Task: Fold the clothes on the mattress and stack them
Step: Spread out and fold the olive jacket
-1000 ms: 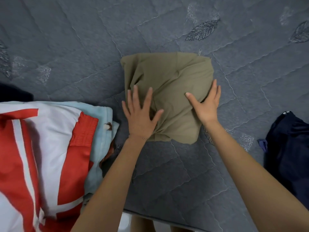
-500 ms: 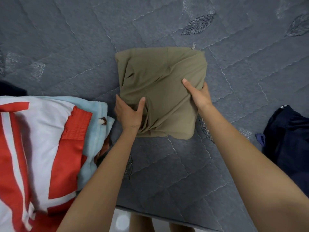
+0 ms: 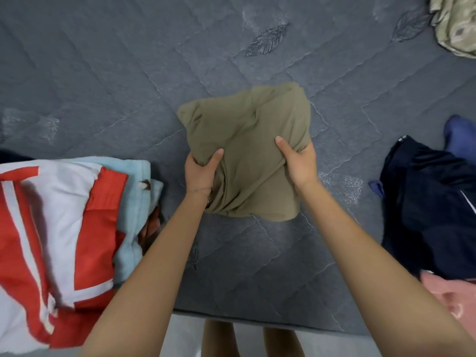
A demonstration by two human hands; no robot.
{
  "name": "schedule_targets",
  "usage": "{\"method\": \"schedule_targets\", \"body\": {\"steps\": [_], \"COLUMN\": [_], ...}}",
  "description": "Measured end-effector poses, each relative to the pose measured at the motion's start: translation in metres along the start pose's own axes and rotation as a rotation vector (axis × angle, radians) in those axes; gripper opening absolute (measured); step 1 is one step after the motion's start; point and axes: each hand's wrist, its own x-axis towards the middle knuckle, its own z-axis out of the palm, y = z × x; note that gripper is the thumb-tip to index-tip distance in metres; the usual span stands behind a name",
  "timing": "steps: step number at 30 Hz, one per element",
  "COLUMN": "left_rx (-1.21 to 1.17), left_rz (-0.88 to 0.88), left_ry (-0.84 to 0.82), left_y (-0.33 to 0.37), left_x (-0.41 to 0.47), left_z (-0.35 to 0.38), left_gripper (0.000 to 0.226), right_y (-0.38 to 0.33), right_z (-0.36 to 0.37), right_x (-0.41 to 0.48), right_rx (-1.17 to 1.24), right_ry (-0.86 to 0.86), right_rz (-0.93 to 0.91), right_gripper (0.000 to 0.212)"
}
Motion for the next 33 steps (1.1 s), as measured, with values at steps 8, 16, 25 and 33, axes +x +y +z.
{"method": "schedule_targets", "body": {"steps": [8,16,25,33], "left_rx": [0.002,0.592,1.224,0.437], "left_rz": [0.043,0.29,0.509,-0.071], "left_ry": [-0.211,-0.462,-0.213,0.082], "left_y": [-0.015,-0.01,-0.021,-0.088], "left_x": [-0.064,-0.053,-0.05,-0.087], "left_z": [0.002,0.006,0.006,-0.034], "left_gripper": [0.03,0.053,0.072,0.099], "right_y": [0.019,0.073,0.098,0.079], "right_z": [-0.053,-0.039,-0.052,-0.104], "right_x": [-0.092,-0.181,-0.164,-0.07], "right_rx": [0.101,0.34,0.166,-0.632], "right_ry": [0.194,0.453,0.482,0.082], "right_rz": [0.009,0.184,0.616,0.212], "right_gripper": [0.041,0.04,0.085,0.129]}}
